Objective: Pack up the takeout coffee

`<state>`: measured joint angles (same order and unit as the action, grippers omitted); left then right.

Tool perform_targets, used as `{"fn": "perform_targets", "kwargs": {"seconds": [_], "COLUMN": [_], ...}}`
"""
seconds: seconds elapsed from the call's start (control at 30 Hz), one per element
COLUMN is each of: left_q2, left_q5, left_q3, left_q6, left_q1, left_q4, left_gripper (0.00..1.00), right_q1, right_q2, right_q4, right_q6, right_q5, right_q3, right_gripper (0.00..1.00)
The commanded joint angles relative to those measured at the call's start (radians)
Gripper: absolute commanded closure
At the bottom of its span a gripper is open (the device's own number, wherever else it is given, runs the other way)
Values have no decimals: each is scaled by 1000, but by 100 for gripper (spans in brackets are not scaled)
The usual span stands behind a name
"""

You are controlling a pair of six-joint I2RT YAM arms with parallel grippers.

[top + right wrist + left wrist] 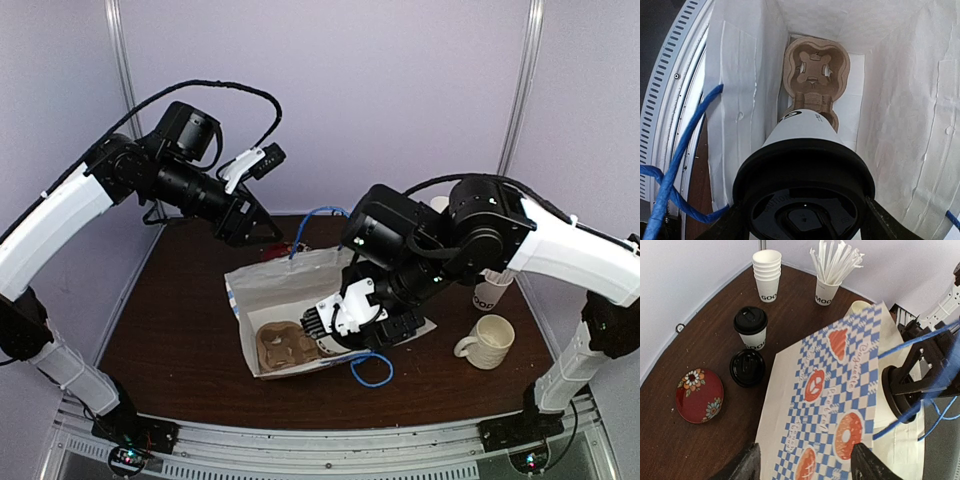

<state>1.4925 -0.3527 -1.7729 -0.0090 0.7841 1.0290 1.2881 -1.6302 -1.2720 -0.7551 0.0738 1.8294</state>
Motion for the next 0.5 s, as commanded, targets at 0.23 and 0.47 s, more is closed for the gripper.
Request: {"fn": "perform_targets", "kwargs": {"seconds": [0.23,0.47], "left_q2": [-120,-48], "left_q5": [151,187], "left_q3": [95,161], "left_q6": [-40,-46], "left_q1": [-12,-38], "left_q4": [-257,-287], "left_gripper": [25,25], "right_q1": [171,192], "right_q2": [65,77], "right_q4": [47,150], "right_q6": [29,-5], "right_q5": [150,288], "right_q3": [-180,-255], "right_gripper": [34,35]}}
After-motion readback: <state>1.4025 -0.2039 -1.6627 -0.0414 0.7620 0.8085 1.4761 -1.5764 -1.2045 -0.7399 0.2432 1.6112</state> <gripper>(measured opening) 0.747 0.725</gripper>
